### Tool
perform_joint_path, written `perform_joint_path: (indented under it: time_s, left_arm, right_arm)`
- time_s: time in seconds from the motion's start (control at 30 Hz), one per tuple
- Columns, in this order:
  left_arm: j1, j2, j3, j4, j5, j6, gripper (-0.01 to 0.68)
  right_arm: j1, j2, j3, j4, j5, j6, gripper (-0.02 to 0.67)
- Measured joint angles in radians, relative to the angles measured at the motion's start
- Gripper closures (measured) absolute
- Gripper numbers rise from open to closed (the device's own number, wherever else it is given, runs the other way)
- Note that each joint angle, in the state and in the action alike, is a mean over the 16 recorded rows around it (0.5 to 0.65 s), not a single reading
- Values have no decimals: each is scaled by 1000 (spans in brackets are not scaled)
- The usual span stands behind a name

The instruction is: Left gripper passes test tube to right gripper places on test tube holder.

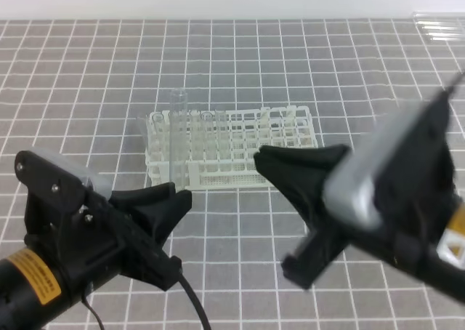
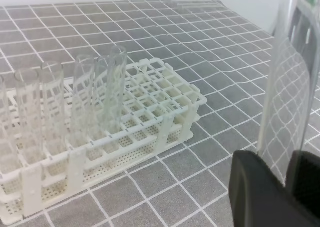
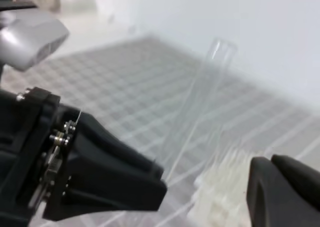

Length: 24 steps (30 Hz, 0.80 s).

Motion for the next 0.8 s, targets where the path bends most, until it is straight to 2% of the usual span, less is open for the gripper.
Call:
perform_joint_path:
  time_s: [0.17,0.4,0.6,0.8]
  left_arm:
    - [1,4,1,0,-7,7,645]
    - [0,30,1,11,-15,6,609]
    - [0,56,23,31,-79,6,597]
    - [0,69,68,51,-182,5,603]
  right_arm:
    - [63,-34,122,-19,-257,-46,662]
    - [107,-48,210,-49,-471,-2,660]
    - [112,-43,185,-77,-465,98,627]
    - [112,-18,109,-98,-388,169,536]
